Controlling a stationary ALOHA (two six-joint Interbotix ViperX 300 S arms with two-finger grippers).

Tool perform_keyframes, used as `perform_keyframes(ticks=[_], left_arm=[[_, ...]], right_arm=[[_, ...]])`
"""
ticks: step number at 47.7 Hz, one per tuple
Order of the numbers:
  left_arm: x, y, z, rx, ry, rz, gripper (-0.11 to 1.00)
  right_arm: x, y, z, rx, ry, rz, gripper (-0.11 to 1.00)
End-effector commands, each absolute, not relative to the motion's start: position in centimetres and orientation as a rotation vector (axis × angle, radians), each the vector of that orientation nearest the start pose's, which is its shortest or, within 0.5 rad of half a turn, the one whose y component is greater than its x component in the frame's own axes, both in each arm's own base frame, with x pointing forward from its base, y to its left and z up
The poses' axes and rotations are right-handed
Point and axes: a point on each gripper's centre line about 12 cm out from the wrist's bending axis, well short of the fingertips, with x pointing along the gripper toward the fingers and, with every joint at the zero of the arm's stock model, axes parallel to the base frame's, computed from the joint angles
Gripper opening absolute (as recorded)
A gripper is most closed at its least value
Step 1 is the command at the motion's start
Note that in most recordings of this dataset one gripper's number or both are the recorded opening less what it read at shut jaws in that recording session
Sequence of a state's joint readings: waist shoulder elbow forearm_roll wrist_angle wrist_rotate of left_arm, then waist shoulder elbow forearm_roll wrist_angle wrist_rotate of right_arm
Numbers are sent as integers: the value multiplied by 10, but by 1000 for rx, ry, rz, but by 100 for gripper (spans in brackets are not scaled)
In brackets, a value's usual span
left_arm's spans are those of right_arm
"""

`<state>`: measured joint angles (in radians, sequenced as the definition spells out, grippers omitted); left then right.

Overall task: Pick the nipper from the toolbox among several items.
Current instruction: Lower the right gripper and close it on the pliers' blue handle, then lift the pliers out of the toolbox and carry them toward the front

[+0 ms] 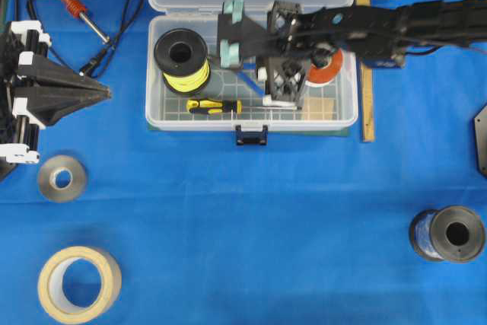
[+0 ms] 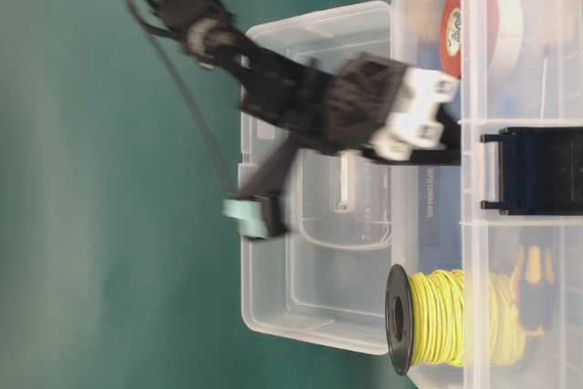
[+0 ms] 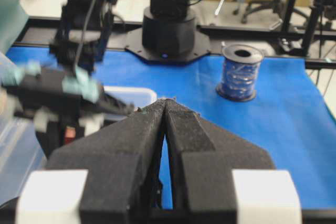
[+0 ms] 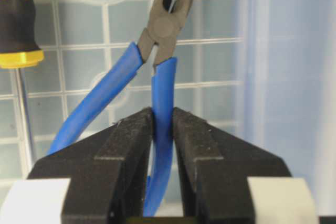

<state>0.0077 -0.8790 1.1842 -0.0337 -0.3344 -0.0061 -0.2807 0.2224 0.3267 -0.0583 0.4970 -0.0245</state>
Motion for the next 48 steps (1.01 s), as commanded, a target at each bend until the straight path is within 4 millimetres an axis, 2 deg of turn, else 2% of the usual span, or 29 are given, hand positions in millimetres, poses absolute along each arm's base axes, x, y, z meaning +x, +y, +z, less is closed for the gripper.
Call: perform_keyframes(ticks=[1, 10, 15, 20, 24, 32, 37, 40, 48], left_arm=[[213, 3, 284, -42, -51, 21, 0], [213, 4, 283, -41, -48, 25, 0], [213, 6, 283, -42, -48, 31, 0], [213, 6, 282, -42, -45, 33, 0], [213, 6, 281, -41, -43, 34, 0], [213, 8, 280, -42, -41, 41, 0], [212, 9, 280, -42, -41, 45, 0], [212, 9, 280, -40, -41, 46, 0], [212, 9, 279, -40, -38, 48, 0]], right_arm=[[416, -129, 198, 55, 942, -263, 14], [399, -127, 248, 47, 868, -279, 14], [391, -117, 271, 38, 821, -269, 14], [384, -92, 285, 21, 785, -220, 14], [382, -67, 289, 10, 766, -165, 14], [385, -3, 283, 22, 741, -35, 14], [388, 29, 273, 35, 730, 29, 14], [392, 47, 259, 47, 738, 60, 14], [405, 75, 210, 99, 805, 86, 14]])
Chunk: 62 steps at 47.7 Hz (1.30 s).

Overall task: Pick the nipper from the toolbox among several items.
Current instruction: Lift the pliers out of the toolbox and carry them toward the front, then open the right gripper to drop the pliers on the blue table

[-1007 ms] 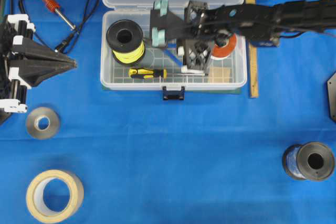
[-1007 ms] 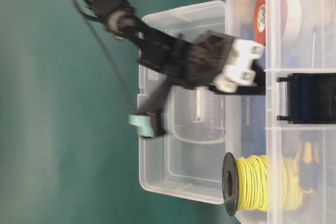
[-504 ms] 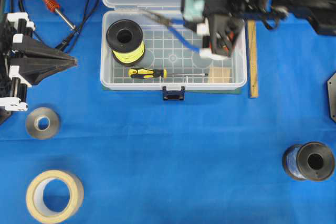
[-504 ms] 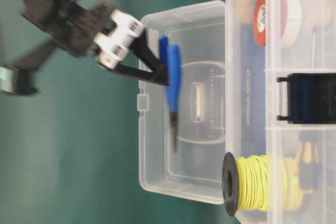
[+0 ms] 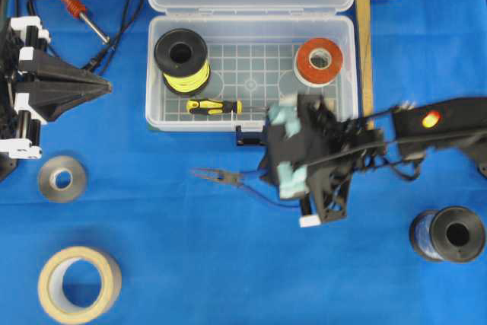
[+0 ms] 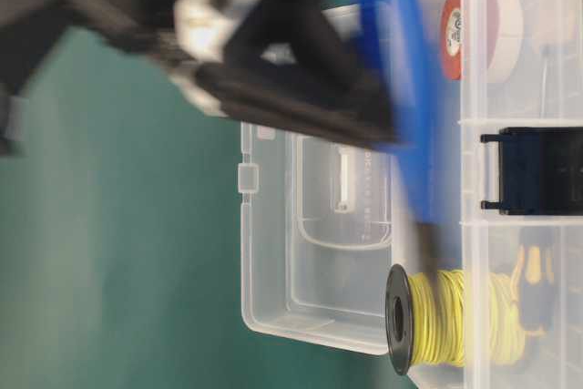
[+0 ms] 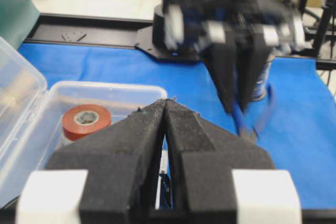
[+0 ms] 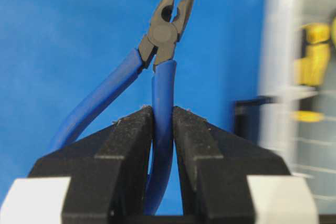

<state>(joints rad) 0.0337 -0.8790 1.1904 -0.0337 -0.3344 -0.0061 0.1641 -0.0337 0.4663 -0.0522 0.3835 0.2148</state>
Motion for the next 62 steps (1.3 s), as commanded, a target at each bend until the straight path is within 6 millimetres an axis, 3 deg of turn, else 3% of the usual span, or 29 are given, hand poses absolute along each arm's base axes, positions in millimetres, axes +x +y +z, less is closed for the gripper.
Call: perform_keyframes(ticks=[1, 9, 16, 25, 31, 33, 39, 44, 49, 55, 62], left_arm=[[212, 9, 278, -42, -36, 49, 0], [212, 9, 277, -42, -35, 49, 0], [212, 9, 276, -43, -32, 49, 0], [211, 9, 276, -43, -32, 49, 0], [211, 9, 275, -44, -28, 49, 0], [211, 9, 275, -44, -28, 49, 0], [211, 9, 274, -44, -27, 49, 0], [210, 9, 275, -44, -30, 48, 0], [210, 9, 273, -45, -22, 48, 0], [209, 9, 273, -45, -24, 48, 0], [209, 9, 273, -45, -24, 48, 0]], right_arm=[[407, 78, 205, 105, 811, 87, 14], [417, 87, 158, 178, 880, 58, 14], [421, 89, 130, 224, 915, 29, 14], [422, 88, 113, 232, 944, 16, 14], [423, 88, 112, 233, 949, 12, 15], [422, 87, 113, 233, 954, 9, 21], [419, 81, 129, 219, 961, 1, 60], [410, 72, 166, 206, 931, -8, 83], [396, 65, 208, 167, 862, -2, 77], [371, 52, 255, 102, 754, -5, 79], [329, 31, 275, 75, 673, -32, 79]])
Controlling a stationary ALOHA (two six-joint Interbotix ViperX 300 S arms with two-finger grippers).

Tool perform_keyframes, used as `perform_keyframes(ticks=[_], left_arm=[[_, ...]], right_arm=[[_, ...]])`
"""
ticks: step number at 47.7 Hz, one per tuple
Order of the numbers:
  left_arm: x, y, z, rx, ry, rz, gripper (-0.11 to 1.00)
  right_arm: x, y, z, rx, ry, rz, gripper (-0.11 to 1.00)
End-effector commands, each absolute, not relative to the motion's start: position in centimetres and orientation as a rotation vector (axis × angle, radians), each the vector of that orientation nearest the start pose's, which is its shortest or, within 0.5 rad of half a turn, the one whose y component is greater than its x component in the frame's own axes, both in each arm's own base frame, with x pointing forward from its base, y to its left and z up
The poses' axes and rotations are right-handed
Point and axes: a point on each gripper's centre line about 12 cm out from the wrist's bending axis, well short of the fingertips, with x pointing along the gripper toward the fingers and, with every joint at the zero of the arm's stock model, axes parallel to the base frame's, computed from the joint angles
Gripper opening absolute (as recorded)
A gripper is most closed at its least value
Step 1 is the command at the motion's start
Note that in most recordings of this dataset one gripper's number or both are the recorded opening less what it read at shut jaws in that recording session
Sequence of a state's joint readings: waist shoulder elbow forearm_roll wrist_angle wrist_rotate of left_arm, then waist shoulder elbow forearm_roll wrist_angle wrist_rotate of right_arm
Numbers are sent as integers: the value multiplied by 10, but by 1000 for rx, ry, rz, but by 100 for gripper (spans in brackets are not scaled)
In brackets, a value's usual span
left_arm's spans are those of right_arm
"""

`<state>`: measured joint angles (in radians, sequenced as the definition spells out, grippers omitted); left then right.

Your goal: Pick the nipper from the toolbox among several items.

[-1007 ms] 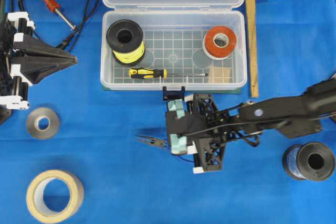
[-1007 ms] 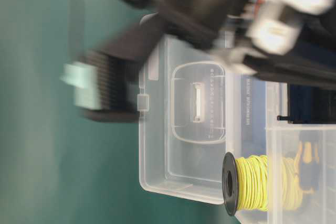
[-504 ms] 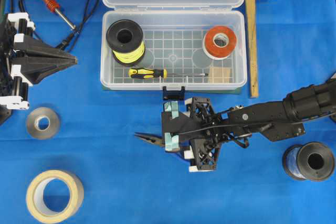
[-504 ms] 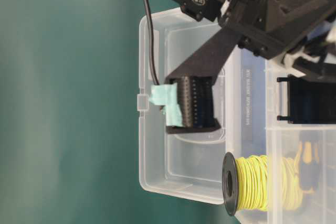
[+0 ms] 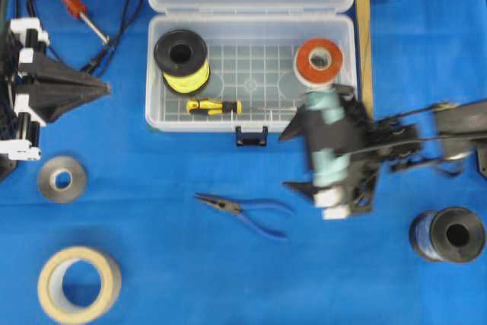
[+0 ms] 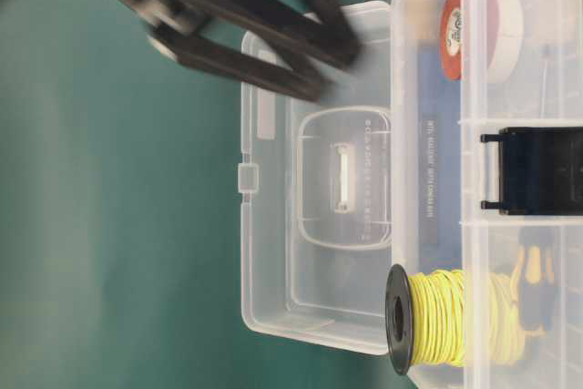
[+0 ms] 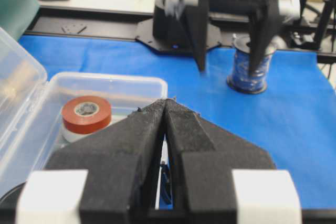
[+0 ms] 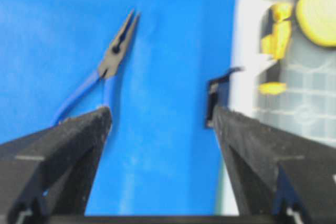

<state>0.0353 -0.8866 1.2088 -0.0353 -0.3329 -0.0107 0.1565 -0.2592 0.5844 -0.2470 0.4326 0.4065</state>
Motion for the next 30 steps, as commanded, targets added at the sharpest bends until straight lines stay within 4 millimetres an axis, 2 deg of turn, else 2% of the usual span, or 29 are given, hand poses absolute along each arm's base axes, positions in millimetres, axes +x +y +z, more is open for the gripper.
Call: perform_keyframes(ticks=[1, 8, 16, 24, 30], left_arm=[[209, 9, 273, -47, -24, 48, 0], [209, 9, 273, -47, -25, 48, 0], [209, 9, 273, -47, -29, 49, 0], [209, 8, 273, -47, -28, 41, 0], [210, 5, 273, -45, -34, 30, 0]], right_arm=[[324, 28, 276, 78, 662, -37, 79], [280, 12, 281, 97, 550, -48, 79], [233, -1, 268, 122, 420, -62, 79], [198, -10, 247, 139, 343, -88, 79], [179, -13, 232, 150, 311, -104, 79]])
